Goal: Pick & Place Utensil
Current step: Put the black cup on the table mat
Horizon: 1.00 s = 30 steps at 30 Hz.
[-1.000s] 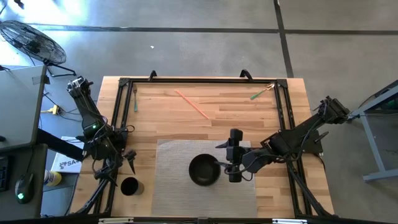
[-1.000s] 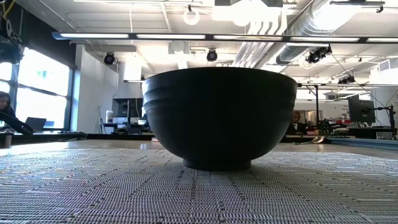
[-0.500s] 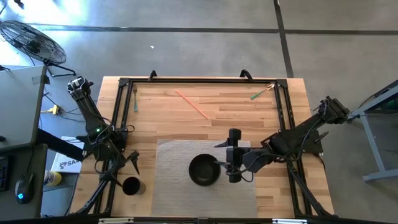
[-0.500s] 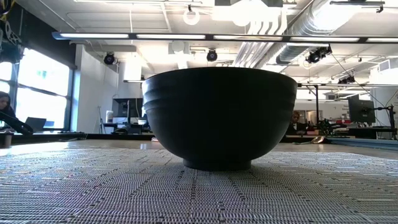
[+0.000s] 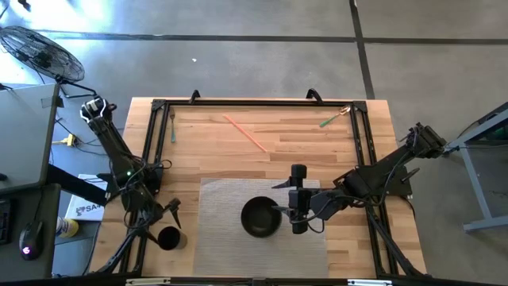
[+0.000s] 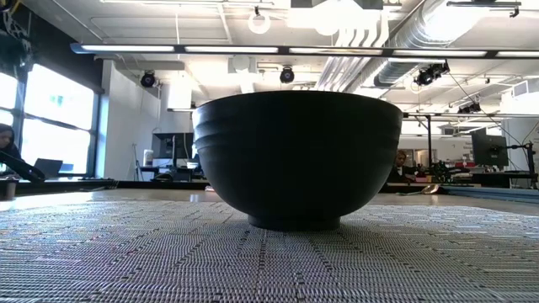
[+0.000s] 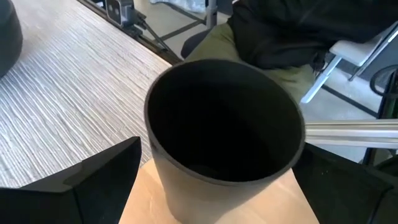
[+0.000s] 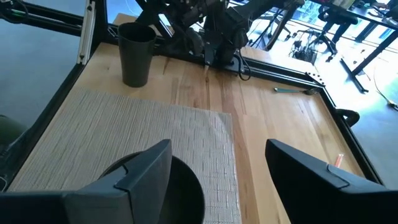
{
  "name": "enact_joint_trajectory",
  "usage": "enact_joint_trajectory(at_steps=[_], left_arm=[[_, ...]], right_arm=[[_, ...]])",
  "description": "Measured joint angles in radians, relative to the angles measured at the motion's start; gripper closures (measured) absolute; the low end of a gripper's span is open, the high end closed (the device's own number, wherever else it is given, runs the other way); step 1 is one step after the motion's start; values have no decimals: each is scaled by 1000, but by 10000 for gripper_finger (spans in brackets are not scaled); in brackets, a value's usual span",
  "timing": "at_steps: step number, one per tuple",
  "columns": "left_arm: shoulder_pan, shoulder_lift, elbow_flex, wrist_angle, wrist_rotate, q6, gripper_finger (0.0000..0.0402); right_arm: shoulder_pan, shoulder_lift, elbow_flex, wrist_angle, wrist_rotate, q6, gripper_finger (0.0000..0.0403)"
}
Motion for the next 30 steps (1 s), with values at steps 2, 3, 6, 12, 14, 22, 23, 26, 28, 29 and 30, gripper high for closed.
enact_joint_trajectory(at_steps=[2, 3, 6, 12, 14, 22, 23, 26, 28, 29, 30], left_arm=[[0, 36, 0, 32, -6, 0, 2], [0, 55, 0, 46, -11, 0, 2], [0, 100, 0, 85, -39, 0, 2], [0, 175, 0, 166, -90, -1, 2], [0, 200, 0, 187, -90, -7, 2], [0, 271, 0, 250, -93, -41, 2], [0, 274, 0, 261, -93, -42, 2], [0, 278, 0, 278, -121, -57, 2], [0, 278, 0, 278, -135, -64, 2], [0, 278, 0, 278, -137, -64, 2], [0, 278, 0, 277, -138, -64, 2]], right_arm=[[0, 0, 0, 4, 0, -4, 148], [0, 0, 0, 5, 0, -4, 148], [0, 0, 0, 6, 0, -6, 148], [0, 0, 0, 6, 0, -6, 148], [0, 0, 0, 6, 0, -6, 148], [0, 0, 0, 11, 0, -20, 148], [0, 0, 0, 14, 0, -22, 148], [0, 0, 0, 20, 0, -22, 148], [0, 0, 0, 21, 0, -22, 148], [0, 0, 0, 21, -1, -22, 148], [0, 0, 0, 21, -3, -22, 148]])
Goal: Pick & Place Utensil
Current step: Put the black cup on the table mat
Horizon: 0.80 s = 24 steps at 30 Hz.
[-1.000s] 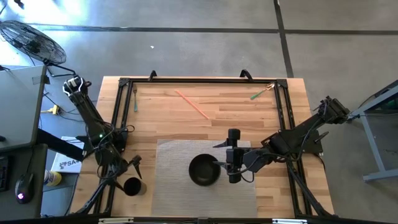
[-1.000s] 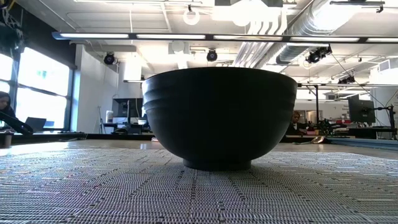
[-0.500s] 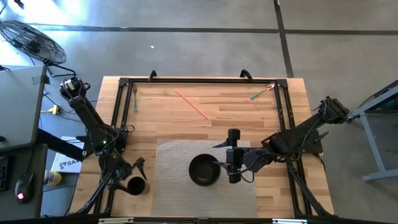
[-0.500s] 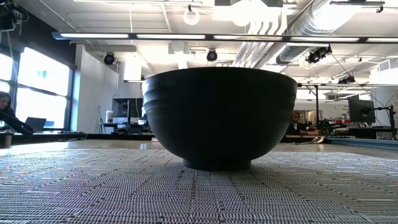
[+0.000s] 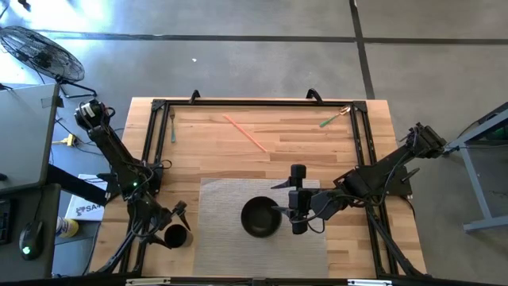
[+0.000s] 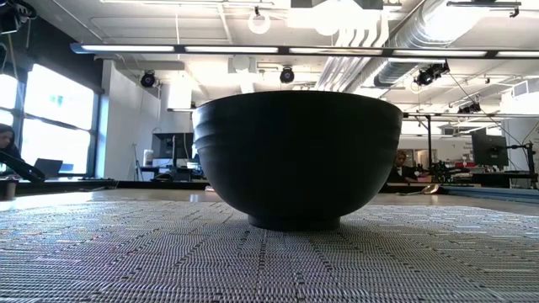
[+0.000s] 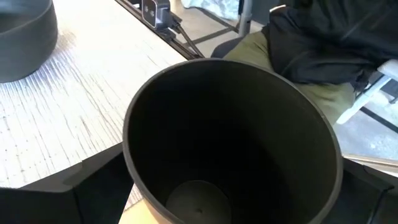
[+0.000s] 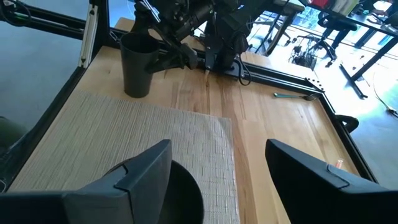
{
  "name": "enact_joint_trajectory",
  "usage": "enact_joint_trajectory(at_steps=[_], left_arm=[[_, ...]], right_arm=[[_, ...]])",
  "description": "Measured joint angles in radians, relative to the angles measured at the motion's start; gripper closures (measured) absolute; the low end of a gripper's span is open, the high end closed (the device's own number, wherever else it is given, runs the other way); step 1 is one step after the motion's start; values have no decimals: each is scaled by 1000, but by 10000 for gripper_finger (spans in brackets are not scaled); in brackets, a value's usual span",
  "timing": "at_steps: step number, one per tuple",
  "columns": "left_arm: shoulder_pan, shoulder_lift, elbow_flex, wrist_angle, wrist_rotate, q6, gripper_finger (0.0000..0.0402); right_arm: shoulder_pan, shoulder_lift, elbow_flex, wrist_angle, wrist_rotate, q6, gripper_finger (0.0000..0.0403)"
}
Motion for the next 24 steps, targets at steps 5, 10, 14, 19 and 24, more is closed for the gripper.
enact_joint_trajectory(at_steps=[5, 10, 14, 19, 24], left_arm=[[0, 0, 0, 5, -27, 8, 2], [0, 0, 0, 15, -47, -22, 2], [0, 0, 0, 5, -68, -22, 2], [0, 0, 0, 6, -86, -22, 6], [0, 0, 0, 11, -84, -28, 47]], right_arm=[[0, 0, 0, 0, 0, 0, 148], [0, 0, 0, 1, 0, 0, 148], [0, 0, 0, 4, 0, 0, 148], [0, 0, 0, 6, -2, 0, 148], [0, 0, 0, 7, -23, 0, 148]])
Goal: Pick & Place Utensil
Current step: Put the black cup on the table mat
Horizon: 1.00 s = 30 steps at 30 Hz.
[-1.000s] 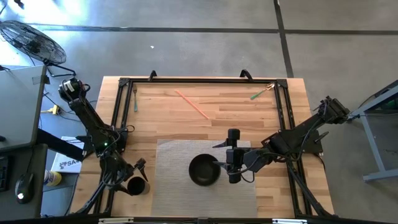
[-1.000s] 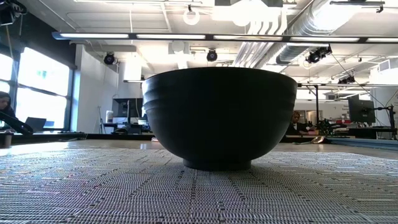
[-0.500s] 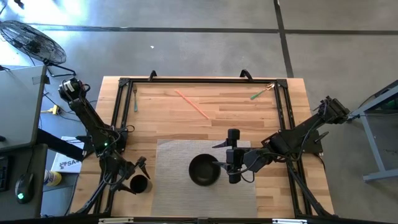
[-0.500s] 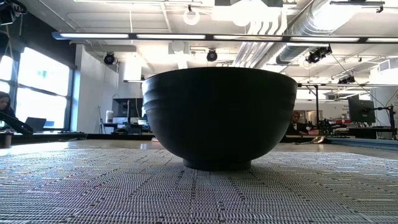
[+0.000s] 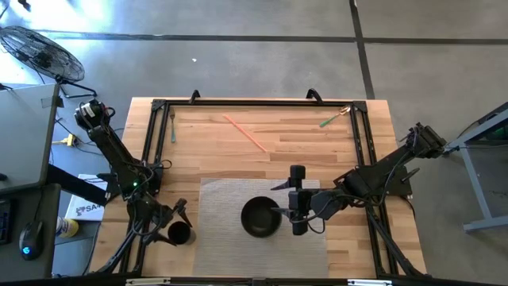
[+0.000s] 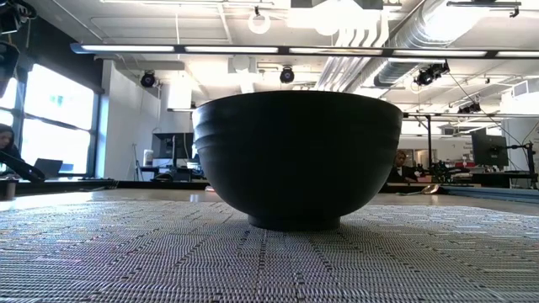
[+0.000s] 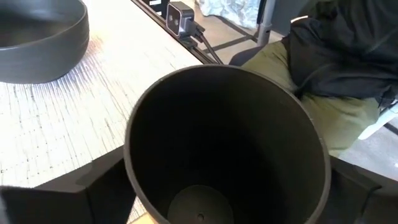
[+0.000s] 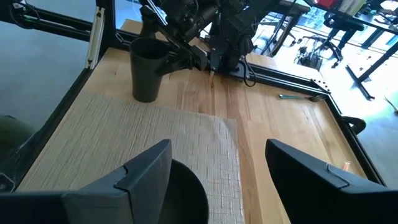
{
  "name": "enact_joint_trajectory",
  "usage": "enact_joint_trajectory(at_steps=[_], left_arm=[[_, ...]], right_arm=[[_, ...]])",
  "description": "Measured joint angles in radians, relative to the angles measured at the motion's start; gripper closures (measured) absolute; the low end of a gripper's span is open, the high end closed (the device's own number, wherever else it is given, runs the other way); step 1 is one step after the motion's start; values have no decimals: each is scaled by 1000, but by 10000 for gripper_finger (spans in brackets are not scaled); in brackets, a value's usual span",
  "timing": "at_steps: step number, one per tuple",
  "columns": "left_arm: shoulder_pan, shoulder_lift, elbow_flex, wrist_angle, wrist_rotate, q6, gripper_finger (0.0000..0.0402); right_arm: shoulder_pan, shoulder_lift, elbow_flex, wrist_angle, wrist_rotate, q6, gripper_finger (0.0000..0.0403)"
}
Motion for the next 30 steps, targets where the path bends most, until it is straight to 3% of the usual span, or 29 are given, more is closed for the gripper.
enact_joint_trajectory(at_steps=[5, 10, 15, 20, 24, 30], left_arm=[[0, 0, 18, 2, 1, -21, 94], [0, 0, 113, -82, -7, -20, 95], [0, 0, 213, -221, -178, -16, 87], [6, -13, 283, -284, -336, 12, 86], [84, -44, 303, -289, -363, 25, 85], [313, -61, 303, -284, -278, 37, 85]], right_arm=[[0, 0, 0, 13, -1, 3, 148], [0, 0, 0, 84, -1, 28, 148], [0, 1, 0, 140, -9, 79, 148], [-3, 25, 0, 104, -108, 61, 148], [-6, 29, 0, 29, -217, 150, 148], [3, 18, -97, 82, -181, 220, 148]])
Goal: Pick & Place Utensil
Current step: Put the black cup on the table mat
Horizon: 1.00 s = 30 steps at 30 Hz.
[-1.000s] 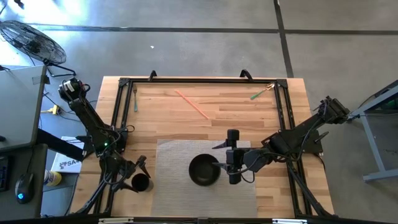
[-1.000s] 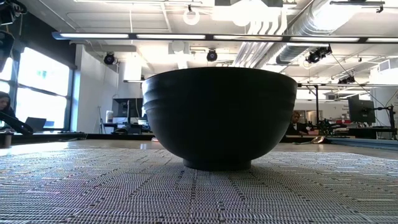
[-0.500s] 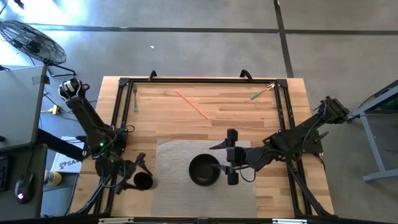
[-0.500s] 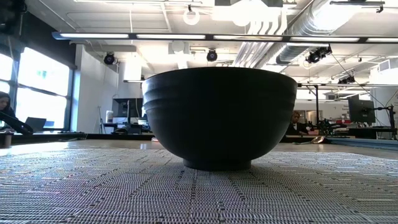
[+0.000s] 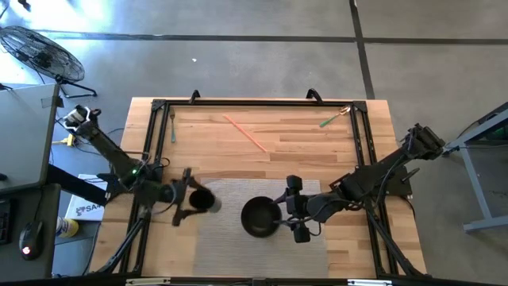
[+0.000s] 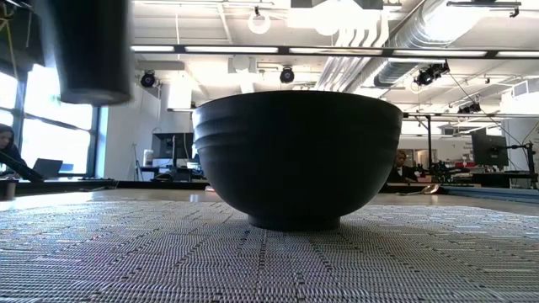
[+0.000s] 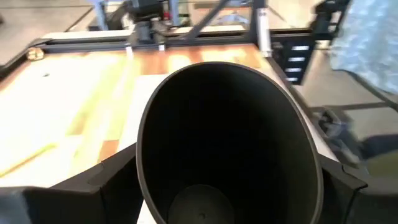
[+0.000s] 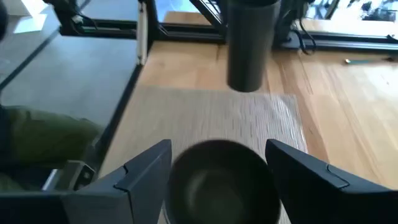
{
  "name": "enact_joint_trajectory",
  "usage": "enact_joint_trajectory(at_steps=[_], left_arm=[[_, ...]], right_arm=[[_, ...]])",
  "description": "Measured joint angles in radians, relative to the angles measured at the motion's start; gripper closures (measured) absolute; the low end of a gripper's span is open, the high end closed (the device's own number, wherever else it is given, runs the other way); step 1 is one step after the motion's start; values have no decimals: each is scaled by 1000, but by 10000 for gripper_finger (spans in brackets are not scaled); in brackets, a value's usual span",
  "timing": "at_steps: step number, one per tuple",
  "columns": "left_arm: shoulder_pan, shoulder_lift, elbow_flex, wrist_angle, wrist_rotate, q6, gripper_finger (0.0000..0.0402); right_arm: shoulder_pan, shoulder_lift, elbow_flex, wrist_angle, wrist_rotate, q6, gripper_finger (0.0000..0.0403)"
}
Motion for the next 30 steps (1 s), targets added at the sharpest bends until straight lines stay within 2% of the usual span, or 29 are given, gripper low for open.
enact_joint_trajectory(at_steps=[6, 12, 16, 19, 25, 28, 30], left_arm=[[253, 0, 0, 76, 178, 32, 85], [501, 19, 0, 108, 306, 30, 85], [629, 67, 0, 168, 395, 29, 85], [688, 125, 0, 230, 471, 29, 85], [724, 260, 32, 314, 513, 29, 85], [719, 316, 88, 313, 526, 49, 85], [711, 352, 120, 310, 541, 61, 85]], right_arm=[[-10, -40, -203, 200, 8, 92, 148], [-30, -52, -347, 458, 7, 69, 148], [-46, -54, -415, 576, -16, 54, 148], [-65, -54, -455, 642, -21, 38, 148], [-166, -54, -477, 635, 56, -19, 147], [-231, -54, -470, 637, 31, -71, 137], [-279, -51, -453, 637, -36, -97, 118]])
